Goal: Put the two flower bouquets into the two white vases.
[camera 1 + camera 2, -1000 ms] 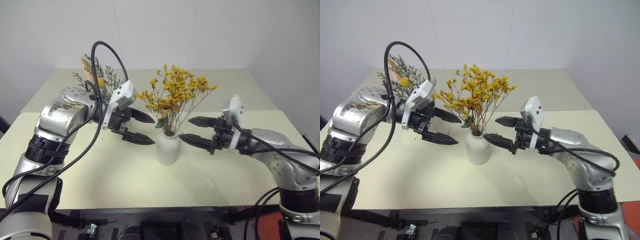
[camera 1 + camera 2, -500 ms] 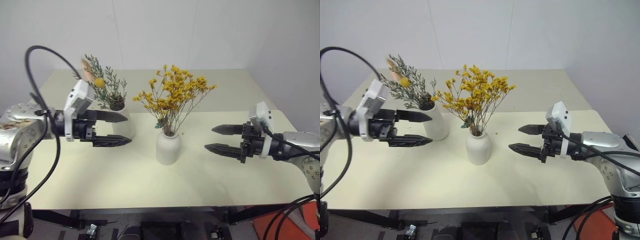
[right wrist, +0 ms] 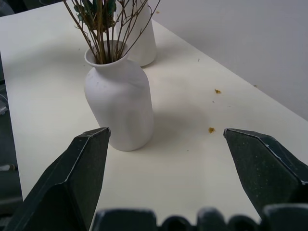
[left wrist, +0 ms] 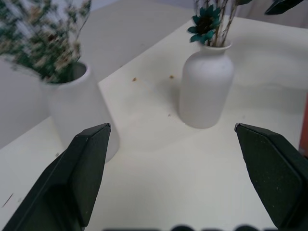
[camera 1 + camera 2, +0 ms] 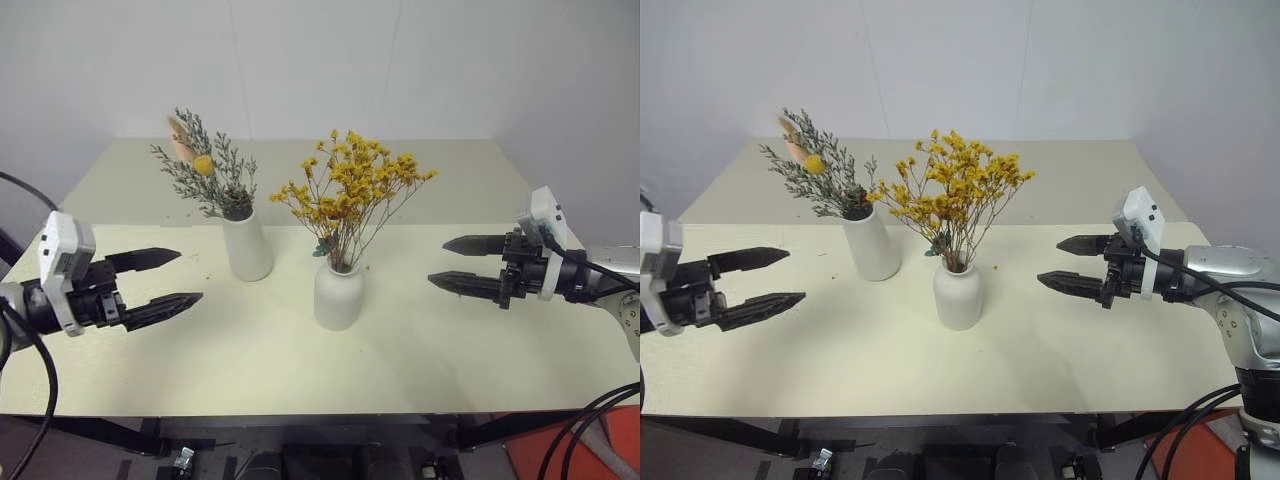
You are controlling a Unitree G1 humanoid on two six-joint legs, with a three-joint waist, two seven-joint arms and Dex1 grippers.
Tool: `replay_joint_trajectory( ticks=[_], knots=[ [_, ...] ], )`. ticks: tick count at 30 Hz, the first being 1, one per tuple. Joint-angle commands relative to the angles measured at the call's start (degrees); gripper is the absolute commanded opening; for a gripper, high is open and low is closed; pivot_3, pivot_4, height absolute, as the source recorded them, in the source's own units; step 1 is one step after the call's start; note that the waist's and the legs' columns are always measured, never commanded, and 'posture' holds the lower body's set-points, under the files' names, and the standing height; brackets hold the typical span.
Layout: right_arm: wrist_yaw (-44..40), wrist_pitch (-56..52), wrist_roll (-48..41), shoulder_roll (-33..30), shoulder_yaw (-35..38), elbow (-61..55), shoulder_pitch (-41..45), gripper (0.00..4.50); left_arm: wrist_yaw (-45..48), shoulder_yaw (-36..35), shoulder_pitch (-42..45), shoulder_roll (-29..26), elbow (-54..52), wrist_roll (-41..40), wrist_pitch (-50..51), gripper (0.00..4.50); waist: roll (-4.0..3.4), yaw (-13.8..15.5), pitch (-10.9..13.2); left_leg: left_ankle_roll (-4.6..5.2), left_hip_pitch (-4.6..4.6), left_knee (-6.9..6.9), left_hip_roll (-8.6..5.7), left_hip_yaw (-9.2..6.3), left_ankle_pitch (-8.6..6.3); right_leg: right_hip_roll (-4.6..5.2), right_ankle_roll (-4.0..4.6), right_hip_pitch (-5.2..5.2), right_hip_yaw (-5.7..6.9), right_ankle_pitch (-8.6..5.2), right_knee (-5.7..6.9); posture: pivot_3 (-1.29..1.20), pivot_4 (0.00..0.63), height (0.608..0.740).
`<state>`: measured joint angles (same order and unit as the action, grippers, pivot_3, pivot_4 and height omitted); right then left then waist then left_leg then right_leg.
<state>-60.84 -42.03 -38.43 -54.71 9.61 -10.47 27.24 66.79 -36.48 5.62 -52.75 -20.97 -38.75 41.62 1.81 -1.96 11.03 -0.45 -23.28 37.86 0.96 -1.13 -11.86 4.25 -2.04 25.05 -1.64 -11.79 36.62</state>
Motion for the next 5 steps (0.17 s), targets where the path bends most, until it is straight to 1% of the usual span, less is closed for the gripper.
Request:
replay_joint_trajectory(
  ticks=[1,5],
  knots=[
    [0.51,-0.17,-1.01,-0.43,2.67,-2.28,-0.82,4.47,-1.76,-3.72,-1.6,0.71,-3.35,-2.97,-1.24,4.5,0.02,0.15,-0.01,0.0,0.0,0.0,0.0,0.0,0.0,-0.01,0.0,0.0,0.0,0.0,0.0,0.0,0.15,0.74],
    [1.34,-0.17,-1.1,-0.43,3.35,-3.22,-1.73,4.47,-4.33,-3.0,-2.07,1.41,-4.48,-5.15,-0.82,4.5,0.02,0.44,-0.01,0.0,0.02,0.0,0.01,0.02,0.0,-0.01,0.0,-0.01,0.0,0.0,0.01,0.0,0.15,0.74]
  ],
)
